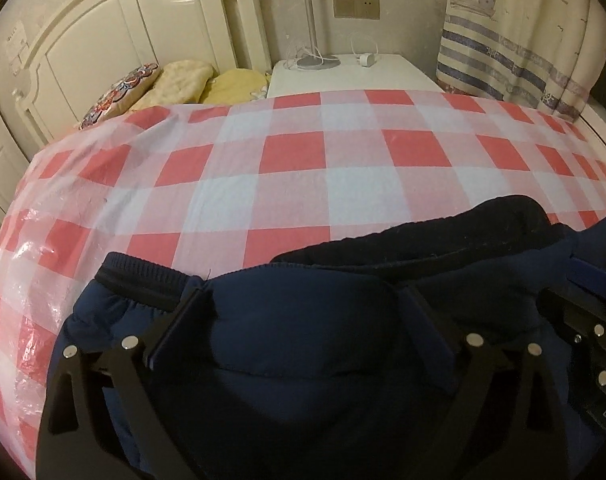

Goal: Fold large clothes

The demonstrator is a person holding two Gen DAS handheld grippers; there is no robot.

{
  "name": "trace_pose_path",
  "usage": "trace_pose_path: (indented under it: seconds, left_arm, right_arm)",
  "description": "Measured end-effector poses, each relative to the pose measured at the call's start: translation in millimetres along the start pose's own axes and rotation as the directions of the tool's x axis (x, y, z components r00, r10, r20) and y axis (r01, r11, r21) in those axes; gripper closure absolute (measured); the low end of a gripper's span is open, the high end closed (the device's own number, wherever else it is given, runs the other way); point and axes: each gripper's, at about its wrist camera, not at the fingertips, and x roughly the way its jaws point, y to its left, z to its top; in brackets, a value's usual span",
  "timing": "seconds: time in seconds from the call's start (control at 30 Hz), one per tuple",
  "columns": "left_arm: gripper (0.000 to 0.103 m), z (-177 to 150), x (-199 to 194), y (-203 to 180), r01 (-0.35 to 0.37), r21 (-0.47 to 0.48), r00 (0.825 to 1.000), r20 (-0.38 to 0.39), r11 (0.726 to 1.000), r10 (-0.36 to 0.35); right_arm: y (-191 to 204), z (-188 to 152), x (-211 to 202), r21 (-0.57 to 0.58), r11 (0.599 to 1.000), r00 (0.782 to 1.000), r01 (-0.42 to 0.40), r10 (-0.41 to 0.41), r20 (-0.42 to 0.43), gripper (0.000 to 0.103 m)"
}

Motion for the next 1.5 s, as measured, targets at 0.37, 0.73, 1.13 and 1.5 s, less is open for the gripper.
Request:
trace_pose_path:
  seconds: [0.37, 0.73, 1.13, 1.5]
  left_arm:
    - [0.005, -1, 2, 4, 0.036, -0.036, 0.999, 0.019, 0.999, -0.035]
    - [0.006, 9, -28, 41, 0.133, -0.139, 0.991, -0.006, 0.981, -0.135]
    - [0.003, -19, 1, 116, 0.002, -0.128, 0.994, -0.108, 0.992, -0.016]
    - [0.002, -30, 13, 135, 0.116, -0.261, 0.985, -0.093, 0.958, -0.145]
  right_arm:
    - [-4, -3, 2, 0.012, 1.000, 0.999, -0.013, 0.013, 0.032, 0.057]
    - [-23, 5, -20, 0.078, 0.988, 0.991, -0.133, 0.132, 0.014, 0.039]
    - [-122, -20, -15, 0.174, 0.985, 1.000, 0.005, -0.002, -0.016, 0.039]
    - [-137, -33, -11, 0.259, 0.961, 0.995, -0.099, 0.087, 0.057, 0.037]
